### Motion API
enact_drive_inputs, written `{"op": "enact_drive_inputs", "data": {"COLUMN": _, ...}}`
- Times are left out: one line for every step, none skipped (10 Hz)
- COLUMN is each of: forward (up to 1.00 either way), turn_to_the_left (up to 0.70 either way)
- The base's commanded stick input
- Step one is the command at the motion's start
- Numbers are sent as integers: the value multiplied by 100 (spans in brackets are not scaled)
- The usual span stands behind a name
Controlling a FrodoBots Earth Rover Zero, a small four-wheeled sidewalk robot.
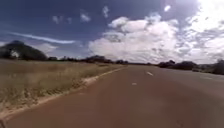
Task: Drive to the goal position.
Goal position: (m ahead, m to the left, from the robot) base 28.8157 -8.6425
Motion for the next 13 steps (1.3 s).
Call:
{"op": "enact_drive_inputs", "data": {"forward": 100, "turn_to_the_left": 0}}
{"op": "enact_drive_inputs", "data": {"forward": 100, "turn_to_the_left": 0}}
{"op": "enact_drive_inputs", "data": {"forward": 100, "turn_to_the_left": 0}}
{"op": "enact_drive_inputs", "data": {"forward": 100, "turn_to_the_left": 0}}
{"op": "enact_drive_inputs", "data": {"forward": 100, "turn_to_the_left": 0}}
{"op": "enact_drive_inputs", "data": {"forward": 100, "turn_to_the_left": 0}}
{"op": "enact_drive_inputs", "data": {"forward": 100, "turn_to_the_left": 0}}
{"op": "enact_drive_inputs", "data": {"forward": 100, "turn_to_the_left": 0}}
{"op": "enact_drive_inputs", "data": {"forward": 100, "turn_to_the_left": 0}}
{"op": "enact_drive_inputs", "data": {"forward": 100, "turn_to_the_left": -40}}
{"op": "enact_drive_inputs", "data": {"forward": 100, "turn_to_the_left": -40}}
{"op": "enact_drive_inputs", "data": {"forward": 100, "turn_to_the_left": -40}}
{"op": "enact_drive_inputs", "data": {"forward": 100, "turn_to_the_left": -37}}
